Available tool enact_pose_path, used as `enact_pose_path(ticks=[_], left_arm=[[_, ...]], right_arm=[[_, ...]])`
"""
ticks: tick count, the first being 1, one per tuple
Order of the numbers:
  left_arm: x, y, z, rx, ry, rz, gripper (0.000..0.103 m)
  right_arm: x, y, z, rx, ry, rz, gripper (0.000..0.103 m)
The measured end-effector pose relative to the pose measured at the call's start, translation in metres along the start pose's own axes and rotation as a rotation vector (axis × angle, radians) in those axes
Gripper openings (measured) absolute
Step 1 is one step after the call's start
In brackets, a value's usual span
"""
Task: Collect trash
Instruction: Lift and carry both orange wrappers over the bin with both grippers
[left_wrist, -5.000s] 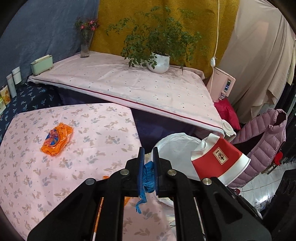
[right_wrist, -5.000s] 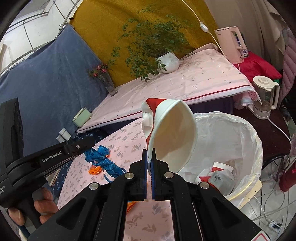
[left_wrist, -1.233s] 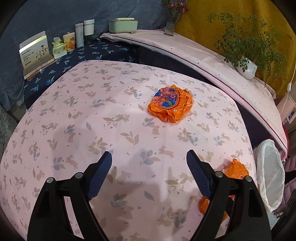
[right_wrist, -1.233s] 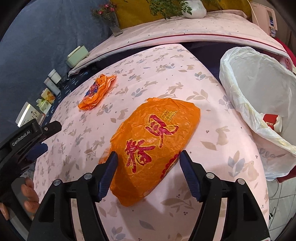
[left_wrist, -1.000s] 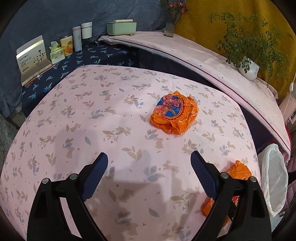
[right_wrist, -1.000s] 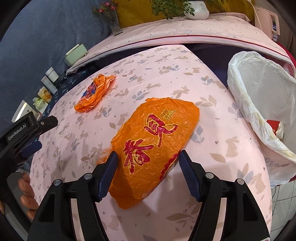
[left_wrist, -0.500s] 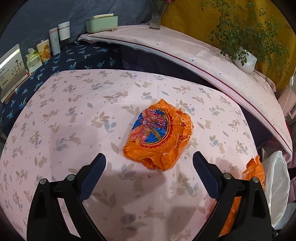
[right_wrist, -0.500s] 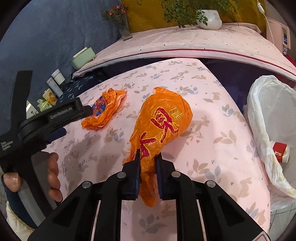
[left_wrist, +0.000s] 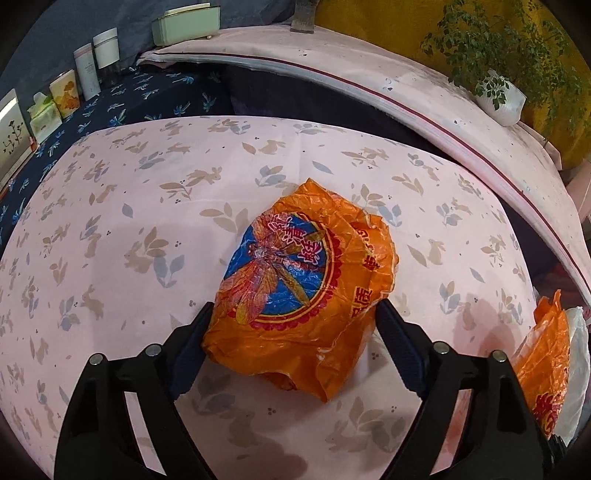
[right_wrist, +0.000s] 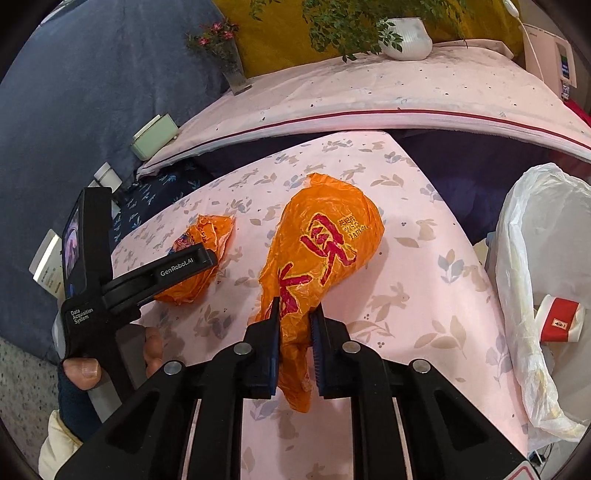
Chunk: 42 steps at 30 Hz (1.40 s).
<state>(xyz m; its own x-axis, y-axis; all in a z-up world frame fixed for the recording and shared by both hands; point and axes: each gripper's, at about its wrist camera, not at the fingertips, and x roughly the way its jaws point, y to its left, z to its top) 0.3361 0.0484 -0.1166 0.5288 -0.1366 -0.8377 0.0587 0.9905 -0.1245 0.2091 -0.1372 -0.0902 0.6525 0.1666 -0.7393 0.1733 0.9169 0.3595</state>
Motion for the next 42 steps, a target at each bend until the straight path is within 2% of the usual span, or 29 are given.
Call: enact_pose_path(ticks=[3, 7, 9, 13, 15, 18, 24, 35, 42], left_arm=[[-0.002, -0.007, -0.004, 0.030, -0.012, 0.009, 0.064], [-0.003, -0.012, -0.007, 0.042, -0.030, 0.022, 0.057], [-0.006, -0.016, -0.010, 0.048, -0.032, 0.011, 0.045], [-0.014, -0.024, -0.017, 0.062, -0.042, 0.001, 0.034], [-0.019, -0.028, -0.021, 0.071, -0.054, 0.004, 0.025], [-0.026, -0.033, -0.025, 0.065, -0.042, -0.020, 0.020], [-0.044, -0.048, -0.037, 0.071, -0.038, -0.041, 0.015], [-0.094, -0.087, -0.054, 0.108, -0.083, -0.105, 0.015], [-0.123, -0.121, -0.068, 0.159, -0.107, -0.152, 0.015]], right_arm=[[0.004, -0.002, 0.001, 0.007, 0.005, 0.001, 0.014], [0.004, -0.003, 0.000, 0.017, 0.009, 0.002, 0.014], [0.002, -0.004, -0.001, 0.020, 0.006, 0.002, 0.014], [-0.003, -0.005, -0.004, 0.026, 0.003, 0.008, 0.014], [-0.006, -0.005, -0.004, 0.024, -0.001, 0.011, 0.014], [-0.014, -0.007, -0.004, 0.028, -0.013, 0.015, 0.014], [-0.036, -0.013, -0.003, 0.038, -0.051, 0.020, 0.014], [-0.083, -0.036, -0.003, 0.078, -0.130, 0.017, 0.014], [-0.114, -0.064, -0.006, 0.123, -0.184, 0.002, 0.014]])
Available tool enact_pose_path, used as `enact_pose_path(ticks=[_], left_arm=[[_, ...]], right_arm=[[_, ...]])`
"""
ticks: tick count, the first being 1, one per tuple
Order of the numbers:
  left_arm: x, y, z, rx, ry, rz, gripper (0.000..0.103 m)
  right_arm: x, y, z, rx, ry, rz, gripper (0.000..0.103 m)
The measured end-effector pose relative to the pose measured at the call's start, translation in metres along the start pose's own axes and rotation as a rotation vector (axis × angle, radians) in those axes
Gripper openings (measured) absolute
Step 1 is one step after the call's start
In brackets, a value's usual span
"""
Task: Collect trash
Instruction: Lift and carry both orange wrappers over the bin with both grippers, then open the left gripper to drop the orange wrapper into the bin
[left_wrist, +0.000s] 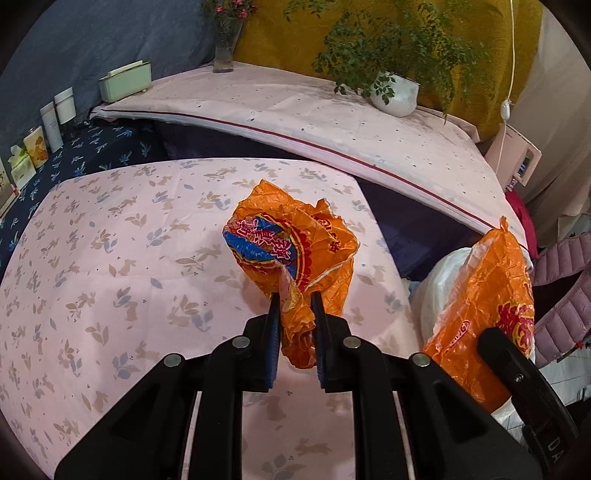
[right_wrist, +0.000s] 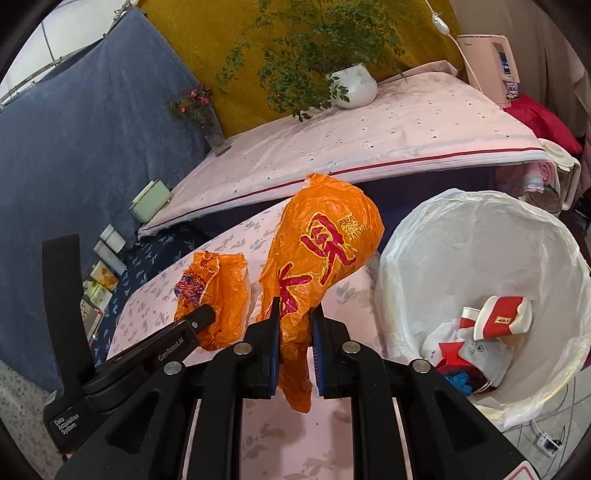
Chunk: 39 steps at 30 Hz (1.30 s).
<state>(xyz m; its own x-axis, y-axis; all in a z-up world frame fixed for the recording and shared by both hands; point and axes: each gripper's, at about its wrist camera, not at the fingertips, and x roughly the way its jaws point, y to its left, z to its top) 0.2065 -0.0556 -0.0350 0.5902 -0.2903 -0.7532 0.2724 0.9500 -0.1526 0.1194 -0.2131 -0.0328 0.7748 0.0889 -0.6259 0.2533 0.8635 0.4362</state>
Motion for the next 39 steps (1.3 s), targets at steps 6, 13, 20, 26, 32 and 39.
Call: enact_pose_path(ticks=[6, 13, 20, 26, 32, 39], left_arm=[[-0.014, -0.038, -0.005, 0.043, -0.005, -0.054, 0.015], [-0.020, -0.078, -0.010, 0.095, -0.002, -0.100, 0.015], [-0.021, -0.118, -0.017, 0.153, 0.005, -0.141, 0.015], [-0.018, -0.144, -0.022, 0.192, 0.019, -0.164, 0.016], [-0.016, -0.161, -0.029, 0.219, 0.025, -0.175, 0.023], [-0.017, -0.165, -0.028, 0.217, 0.013, -0.161, 0.040]], right_arm=[[-0.024, -0.030, 0.004, 0.054, -0.043, -0.027, 0.014], [-0.048, -0.070, 0.007, 0.117, -0.084, -0.052, 0.014], [-0.067, -0.106, 0.009, 0.176, -0.116, -0.080, 0.014], [-0.078, -0.131, 0.008, 0.212, -0.129, -0.101, 0.014], [-0.081, -0.147, 0.007, 0.238, -0.129, -0.112, 0.014], [-0.085, -0.152, 0.007, 0.245, -0.136, -0.115, 0.014]])
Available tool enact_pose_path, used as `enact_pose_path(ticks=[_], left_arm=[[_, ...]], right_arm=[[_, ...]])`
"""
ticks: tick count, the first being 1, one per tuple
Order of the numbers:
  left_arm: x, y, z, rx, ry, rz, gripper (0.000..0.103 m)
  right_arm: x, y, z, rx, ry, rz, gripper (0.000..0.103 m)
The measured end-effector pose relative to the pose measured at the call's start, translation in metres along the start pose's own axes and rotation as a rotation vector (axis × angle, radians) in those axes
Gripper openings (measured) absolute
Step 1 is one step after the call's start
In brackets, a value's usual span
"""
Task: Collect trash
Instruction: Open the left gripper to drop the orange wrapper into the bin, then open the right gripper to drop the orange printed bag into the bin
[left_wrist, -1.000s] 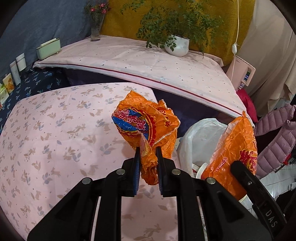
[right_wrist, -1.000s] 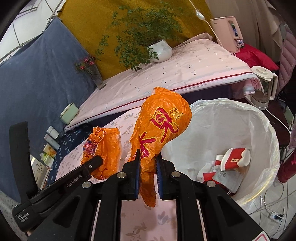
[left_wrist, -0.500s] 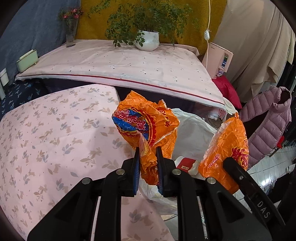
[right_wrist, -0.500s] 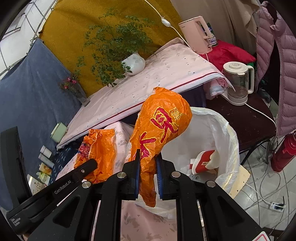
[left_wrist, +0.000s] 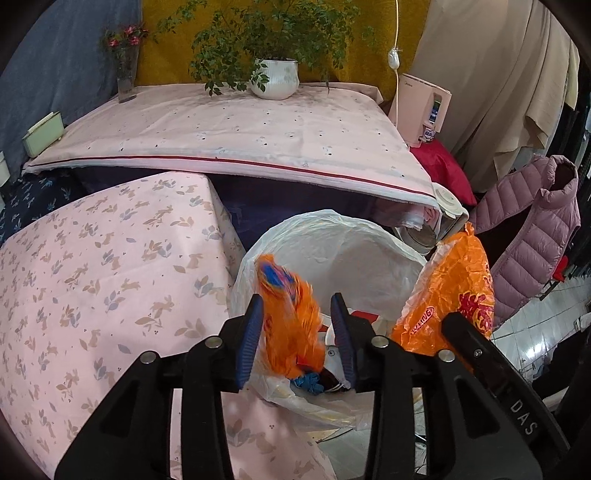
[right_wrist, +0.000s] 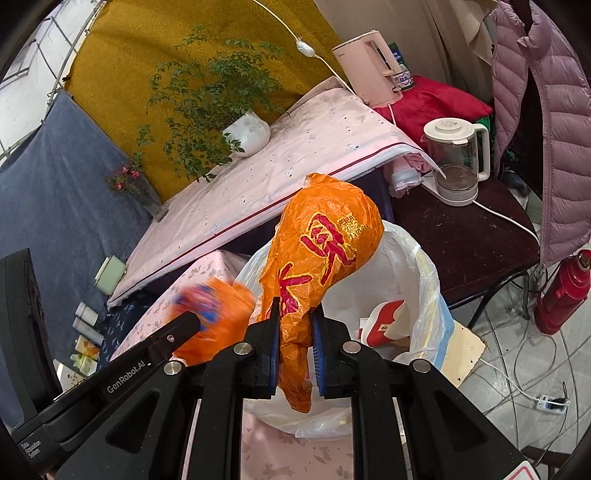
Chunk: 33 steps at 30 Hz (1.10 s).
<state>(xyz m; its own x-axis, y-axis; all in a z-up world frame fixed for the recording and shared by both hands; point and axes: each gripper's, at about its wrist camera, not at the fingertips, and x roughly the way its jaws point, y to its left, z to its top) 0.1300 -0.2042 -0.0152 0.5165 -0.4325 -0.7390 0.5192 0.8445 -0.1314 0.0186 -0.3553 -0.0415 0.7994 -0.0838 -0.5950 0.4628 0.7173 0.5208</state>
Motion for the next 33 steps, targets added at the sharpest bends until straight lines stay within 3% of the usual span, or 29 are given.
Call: enact_pose_path(ticks=[21, 33], left_arm=[[-0.003, 0.017, -0.003, -0.029, -0.005, 0.034, 0.043], [-0.001, 0.029, -0.011, -0.033, -0.003, 0.087, 0.046]], right_arm=[[0.008, 0.018, -0.001, -0.066, 0.034, 0.014, 0.015], [0.023, 0.033, -0.006, -0.184, 0.073, -0.093, 0.016]])
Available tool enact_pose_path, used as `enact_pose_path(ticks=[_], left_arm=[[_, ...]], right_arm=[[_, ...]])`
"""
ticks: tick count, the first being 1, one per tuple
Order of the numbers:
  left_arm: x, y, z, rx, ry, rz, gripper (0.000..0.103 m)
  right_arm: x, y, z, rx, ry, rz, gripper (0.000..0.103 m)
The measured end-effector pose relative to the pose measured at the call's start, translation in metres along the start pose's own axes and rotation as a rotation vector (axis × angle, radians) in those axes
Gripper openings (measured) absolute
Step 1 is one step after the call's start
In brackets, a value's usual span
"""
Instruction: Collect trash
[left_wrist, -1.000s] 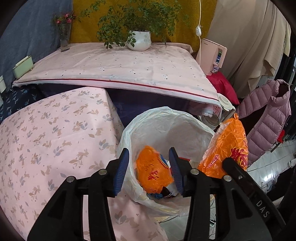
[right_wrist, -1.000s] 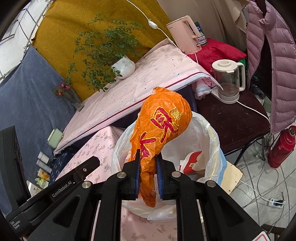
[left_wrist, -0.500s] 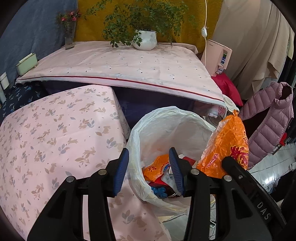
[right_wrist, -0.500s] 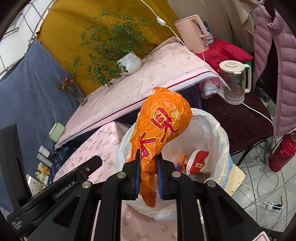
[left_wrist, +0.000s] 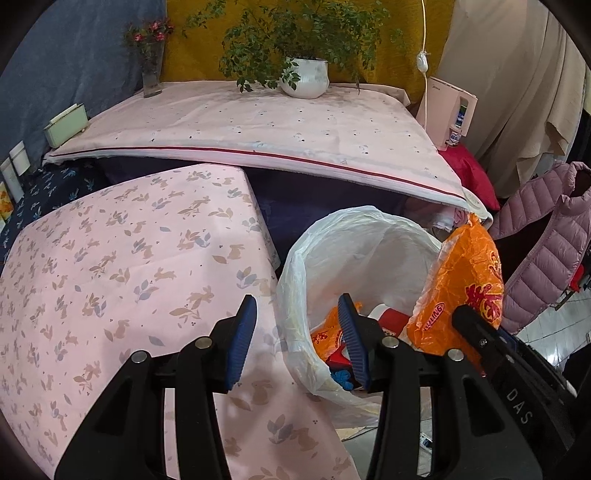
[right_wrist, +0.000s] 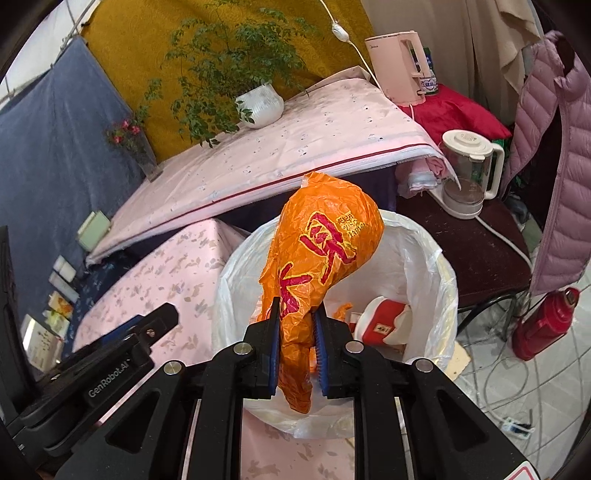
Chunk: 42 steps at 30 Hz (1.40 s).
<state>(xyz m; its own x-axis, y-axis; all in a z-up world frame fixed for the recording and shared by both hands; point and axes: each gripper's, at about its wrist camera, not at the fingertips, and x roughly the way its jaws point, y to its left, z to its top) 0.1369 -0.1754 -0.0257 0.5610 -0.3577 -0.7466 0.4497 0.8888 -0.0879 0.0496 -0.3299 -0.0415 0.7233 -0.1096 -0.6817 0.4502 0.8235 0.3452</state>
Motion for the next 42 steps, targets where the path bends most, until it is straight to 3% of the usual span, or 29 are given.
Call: enact_pose_path(ticks=[6, 14, 16, 21, 26, 29, 37, 42], left_arm=[[0.000, 0.009, -0.003, -0.015, 0.003, 0.017, 0.047], [0.000, 0.013, -0.005, -0.019, 0.004, 0.029, 0.047], [-0.001, 0.015, -0.005, -0.023, 0.003, 0.035, 0.054], [-0.004, 0.018, -0.007, -0.029, -0.005, 0.049, 0.065], [-0.006, 0.020, -0.010, -0.035, 0.000, 0.058, 0.070], [-0.011, 0.020, -0.014, -0.026, -0.006, 0.082, 0.076], [-0.025, 0.018, -0.028, -0.009, -0.007, 0.110, 0.087], [-0.032, 0.017, -0.038, -0.014, 0.001, 0.104, 0.089]], right_arm=[[0.002, 0.011, 0.003, -0.113, 0.006, -0.103, 0.016], [0.006, 0.018, 0.001, -0.169, 0.032, -0.127, 0.020], [0.006, 0.021, 0.001, -0.173, 0.026, -0.135, 0.021], [0.002, 0.023, 0.003, -0.177, 0.005, -0.149, 0.044], [-0.003, 0.025, 0.004, -0.194, -0.001, -0.153, 0.049], [-0.008, 0.026, 0.004, -0.214, -0.006, -0.158, 0.059], [-0.026, 0.028, -0.001, -0.266, -0.019, -0.187, 0.075], [-0.036, 0.025, -0.008, -0.277, -0.009, -0.197, 0.084]])
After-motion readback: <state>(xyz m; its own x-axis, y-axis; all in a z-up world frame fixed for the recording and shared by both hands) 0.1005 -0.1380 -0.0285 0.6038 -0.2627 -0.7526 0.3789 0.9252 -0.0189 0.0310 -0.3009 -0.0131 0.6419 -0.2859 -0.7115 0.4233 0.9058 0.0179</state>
